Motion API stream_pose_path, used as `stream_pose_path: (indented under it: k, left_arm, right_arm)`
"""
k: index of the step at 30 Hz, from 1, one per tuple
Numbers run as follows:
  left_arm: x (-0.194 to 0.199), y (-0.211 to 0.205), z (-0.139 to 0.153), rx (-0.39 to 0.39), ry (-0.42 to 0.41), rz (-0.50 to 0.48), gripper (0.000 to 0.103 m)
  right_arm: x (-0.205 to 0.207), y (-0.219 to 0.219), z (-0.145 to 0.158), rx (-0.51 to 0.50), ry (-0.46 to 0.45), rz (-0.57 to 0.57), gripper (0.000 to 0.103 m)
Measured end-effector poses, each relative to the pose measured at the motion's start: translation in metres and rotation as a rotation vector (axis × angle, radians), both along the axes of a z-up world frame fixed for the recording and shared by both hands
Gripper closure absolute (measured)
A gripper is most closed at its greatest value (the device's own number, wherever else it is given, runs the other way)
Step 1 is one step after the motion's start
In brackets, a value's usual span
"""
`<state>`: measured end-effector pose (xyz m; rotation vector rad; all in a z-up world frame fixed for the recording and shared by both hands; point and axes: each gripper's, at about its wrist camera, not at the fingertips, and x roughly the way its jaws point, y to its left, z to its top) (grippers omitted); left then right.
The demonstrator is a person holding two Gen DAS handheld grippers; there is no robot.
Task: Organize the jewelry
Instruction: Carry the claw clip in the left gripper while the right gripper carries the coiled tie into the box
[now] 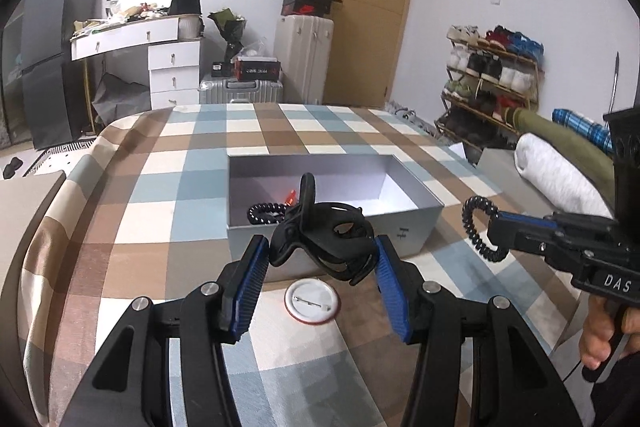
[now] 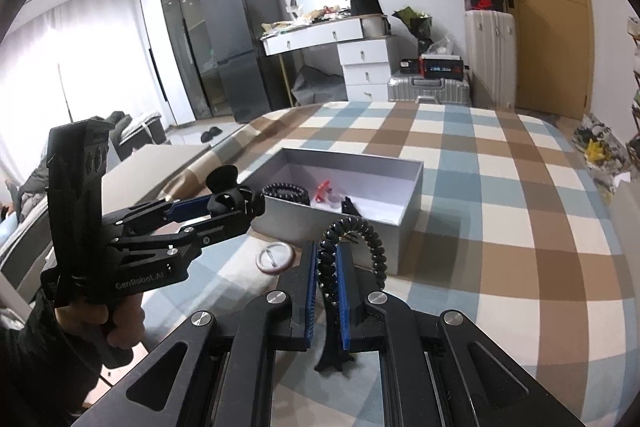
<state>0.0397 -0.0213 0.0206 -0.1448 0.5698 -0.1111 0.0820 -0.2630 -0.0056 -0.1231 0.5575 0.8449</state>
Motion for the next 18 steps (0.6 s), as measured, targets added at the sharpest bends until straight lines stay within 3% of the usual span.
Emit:
stream_pose_path:
  k: [18]
  left_arm:
    - [0.022,0.01,0.008,-0.016,0.001,0.039,0.055]
  right_arm:
    - [0.03,0.028,0.003,0.06,0.042,-0.013,0.094]
